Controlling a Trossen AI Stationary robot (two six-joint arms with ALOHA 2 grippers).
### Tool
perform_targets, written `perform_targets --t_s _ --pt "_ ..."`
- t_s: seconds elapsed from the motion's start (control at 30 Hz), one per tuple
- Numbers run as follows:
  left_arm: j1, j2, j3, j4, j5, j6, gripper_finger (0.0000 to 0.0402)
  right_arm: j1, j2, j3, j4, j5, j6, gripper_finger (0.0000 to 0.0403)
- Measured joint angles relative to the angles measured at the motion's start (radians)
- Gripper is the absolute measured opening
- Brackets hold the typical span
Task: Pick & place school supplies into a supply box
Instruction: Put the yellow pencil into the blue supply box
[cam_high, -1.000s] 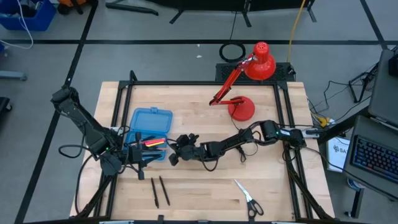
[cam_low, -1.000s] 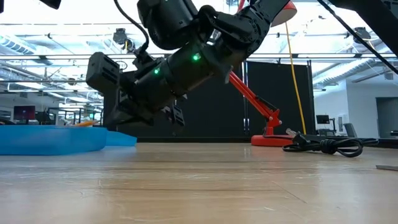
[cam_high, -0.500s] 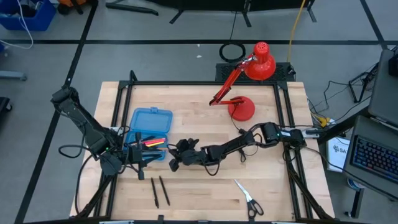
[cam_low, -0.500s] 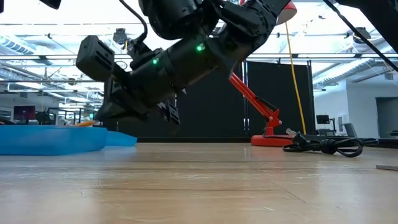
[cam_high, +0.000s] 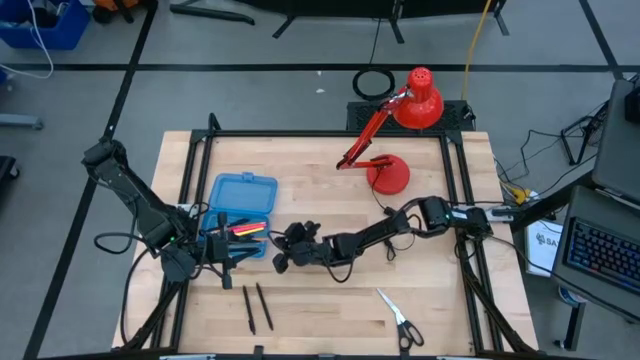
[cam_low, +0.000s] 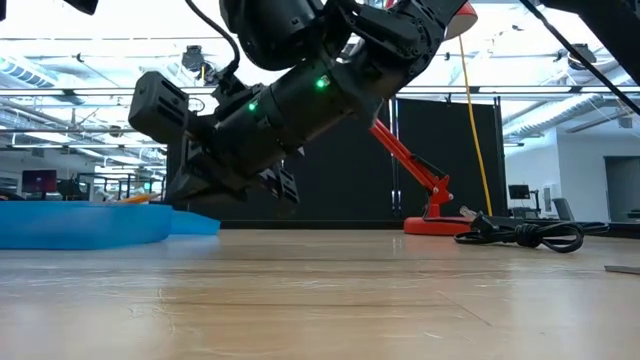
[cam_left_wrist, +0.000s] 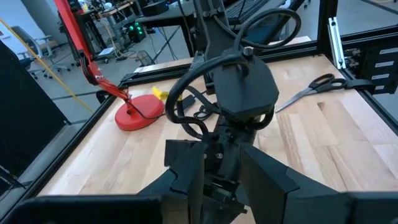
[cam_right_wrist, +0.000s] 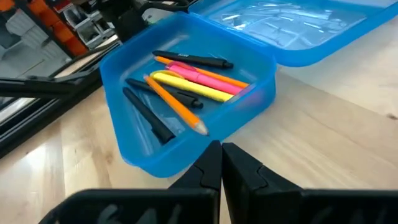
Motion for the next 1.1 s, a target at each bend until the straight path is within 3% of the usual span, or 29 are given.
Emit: perform_targets --t_s 0.53,0.8,1.1 --pt "0.000 0.000 0.000 0.001 -0.001 0.003 0.0106 -0.028 0.000 0.000 0.063 -0.097 -0.005 0.0000" --pt "0.000 0.000 0.000 -0.005 -0.001 0.002 0.0106 0.020 -0.001 0.000 0.087 0.122 -0.099 0.0000" --pt "0.000 0.000 0.000 0.008 -0.001 0.002 0.0106 -0.026 -0.001 0.000 0.032 -0.021 0.005 0.0000"
